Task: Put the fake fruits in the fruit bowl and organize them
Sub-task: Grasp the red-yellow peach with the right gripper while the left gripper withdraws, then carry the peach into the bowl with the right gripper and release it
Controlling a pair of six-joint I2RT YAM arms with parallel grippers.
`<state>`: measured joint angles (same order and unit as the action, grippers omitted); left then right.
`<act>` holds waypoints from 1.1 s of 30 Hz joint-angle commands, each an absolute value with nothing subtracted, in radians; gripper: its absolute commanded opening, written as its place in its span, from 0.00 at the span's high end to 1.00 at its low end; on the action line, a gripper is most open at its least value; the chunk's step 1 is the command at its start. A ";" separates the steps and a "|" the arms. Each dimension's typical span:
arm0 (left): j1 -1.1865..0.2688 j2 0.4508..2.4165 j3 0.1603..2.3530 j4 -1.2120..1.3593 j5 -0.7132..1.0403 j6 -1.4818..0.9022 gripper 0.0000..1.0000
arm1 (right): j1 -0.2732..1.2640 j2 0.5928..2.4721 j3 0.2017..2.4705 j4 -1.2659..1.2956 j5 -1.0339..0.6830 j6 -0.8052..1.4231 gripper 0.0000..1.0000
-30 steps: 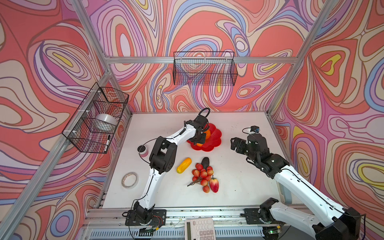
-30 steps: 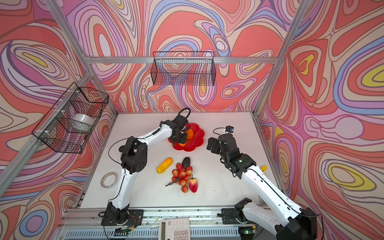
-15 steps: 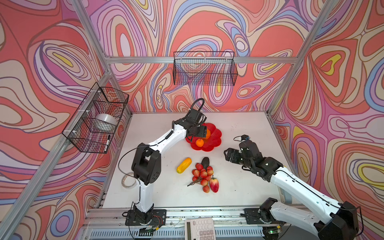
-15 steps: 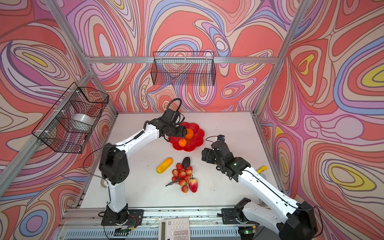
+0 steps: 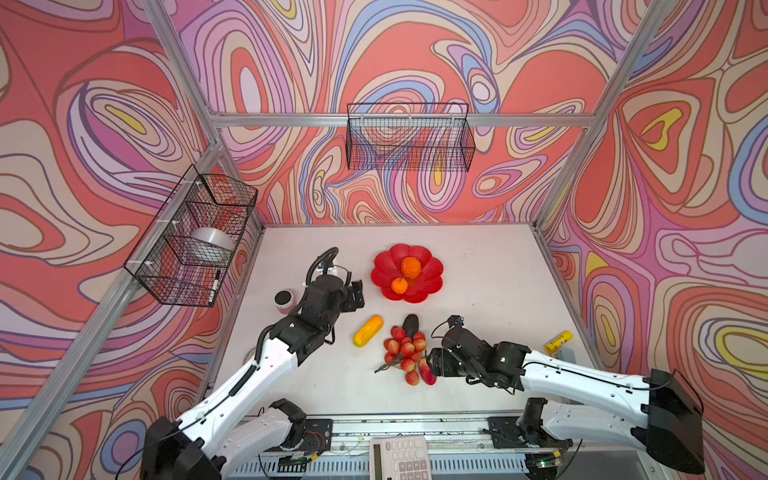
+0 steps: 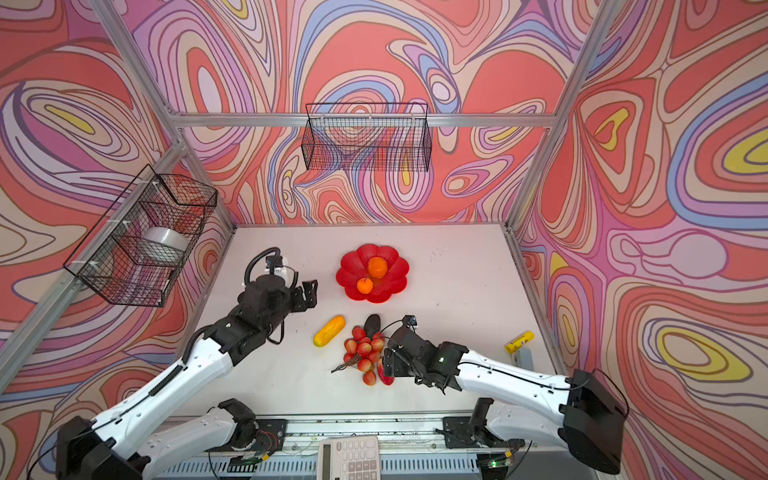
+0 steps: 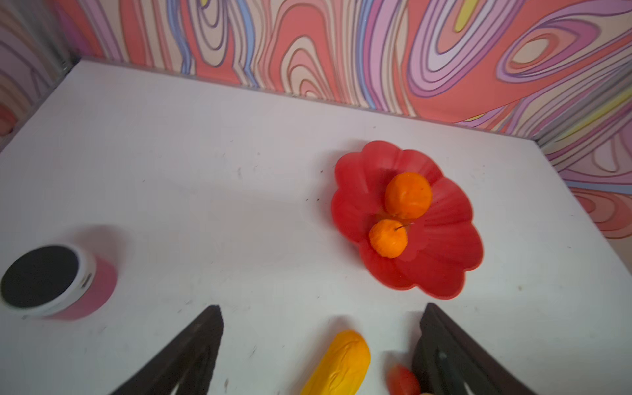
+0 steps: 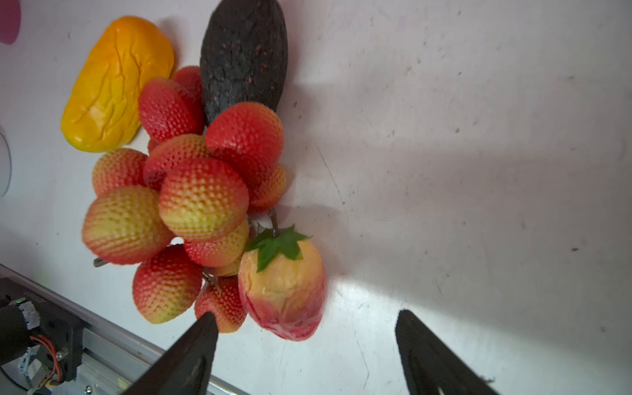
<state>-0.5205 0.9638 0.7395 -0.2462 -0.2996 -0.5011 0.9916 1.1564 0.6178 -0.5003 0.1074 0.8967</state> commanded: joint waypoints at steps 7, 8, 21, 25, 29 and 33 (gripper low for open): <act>-0.502 0.685 0.613 -0.449 -0.460 -0.629 0.06 | 1.008 1.338 0.624 -0.331 0.103 0.977 0.34; -0.501 0.671 0.606 -0.456 -0.465 -0.634 0.06 | 1.007 1.356 0.630 -0.324 0.105 0.981 0.39; -0.500 0.690 0.578 -0.419 -0.431 -0.651 0.04 | 1.003 0.910 0.635 -0.832 0.374 1.101 0.70; -0.497 0.706 0.592 -0.433 -0.413 -0.643 0.04 | 0.890 0.882 0.735 -0.789 0.437 0.971 0.71; -0.497 0.697 0.592 -0.443 -0.384 -0.644 0.04 | 0.654 1.106 0.911 -0.639 0.265 0.746 0.71; -0.497 0.684 0.598 -0.459 -0.359 -0.653 0.04 | 0.581 1.342 1.085 -0.532 0.181 0.600 0.72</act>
